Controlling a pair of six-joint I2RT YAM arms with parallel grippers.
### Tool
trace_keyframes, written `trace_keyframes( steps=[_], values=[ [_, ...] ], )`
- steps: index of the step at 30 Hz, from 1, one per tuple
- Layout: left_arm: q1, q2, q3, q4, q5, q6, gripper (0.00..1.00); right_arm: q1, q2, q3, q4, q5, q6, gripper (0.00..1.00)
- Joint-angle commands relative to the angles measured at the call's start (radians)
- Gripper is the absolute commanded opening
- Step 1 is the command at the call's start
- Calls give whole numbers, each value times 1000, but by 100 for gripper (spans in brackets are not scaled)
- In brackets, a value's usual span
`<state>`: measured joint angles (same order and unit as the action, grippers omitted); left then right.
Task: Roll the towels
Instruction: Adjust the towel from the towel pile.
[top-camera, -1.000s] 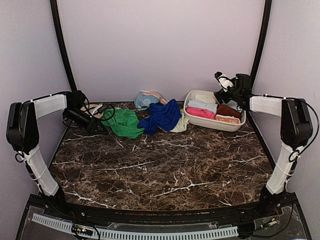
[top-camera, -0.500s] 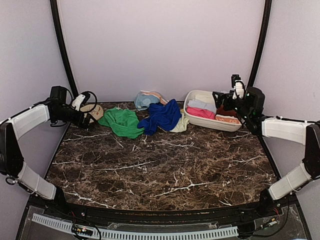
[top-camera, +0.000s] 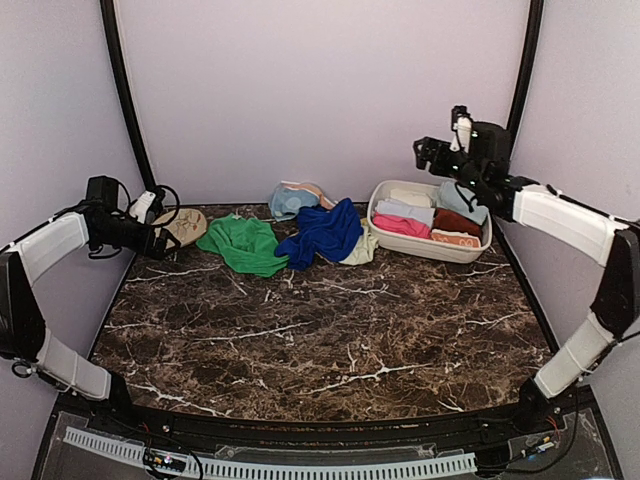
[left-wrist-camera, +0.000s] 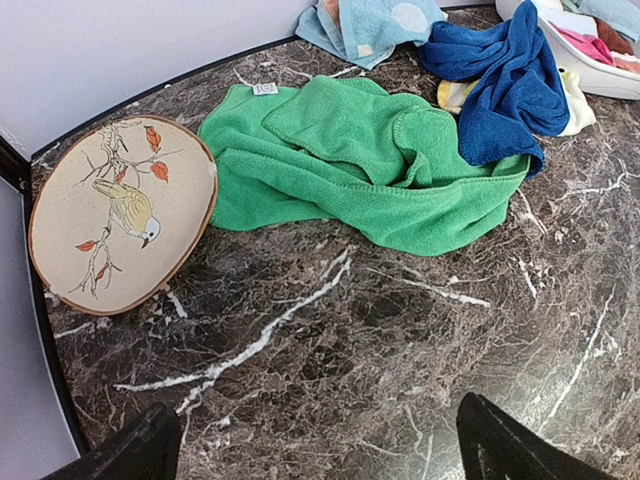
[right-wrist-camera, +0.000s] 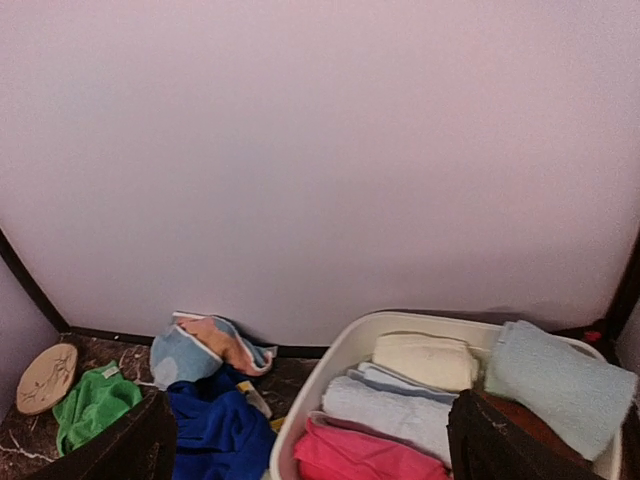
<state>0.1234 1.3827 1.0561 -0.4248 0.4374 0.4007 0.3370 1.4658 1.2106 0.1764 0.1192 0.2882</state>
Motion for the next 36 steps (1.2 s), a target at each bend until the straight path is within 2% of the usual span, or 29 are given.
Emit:
trace_keyframes(
  steps=[1, 5, 8, 13, 15, 19, 22, 23, 27, 30, 36],
  values=[
    [24, -41, -7, -90, 38, 28, 99, 204, 254, 246, -208, 65, -83, 91],
    [35, -37, -8, -138, 75, 53, 99, 320, 496, 479, -270, 97, -86, 81],
    [40, -24, -3, -172, 84, 76, 98, 395, 698, 698, -392, 134, -102, 74],
    [50, 11, 29, -245, 127, 112, 98, 453, 1000, 1056, -573, 161, -92, 70],
    [51, 24, 42, -271, 137, 125, 97, 454, 1071, 1131, -608, 157, -70, 69],
    [51, 41, 61, -294, 151, 134, 95, 450, 1106, 1113, -568, 125, -26, 66],
    [51, 50, 74, -309, 165, 135, 92, 446, 1123, 1096, -569, 127, 15, 59],
    [52, 52, 78, -315, 169, 136, 92, 445, 1128, 1100, -578, 130, 29, 53],
    [51, 56, 88, -325, 175, 137, 89, 440, 1105, 1098, -565, 120, 52, 19],
    [52, 59, 87, -333, 175, 139, 86, 439, 1055, 1113, -539, 111, 44, 0],
    [51, 51, 86, -357, 181, 142, 84, 437, 907, 1148, -516, 104, 9, 0]
  ],
)
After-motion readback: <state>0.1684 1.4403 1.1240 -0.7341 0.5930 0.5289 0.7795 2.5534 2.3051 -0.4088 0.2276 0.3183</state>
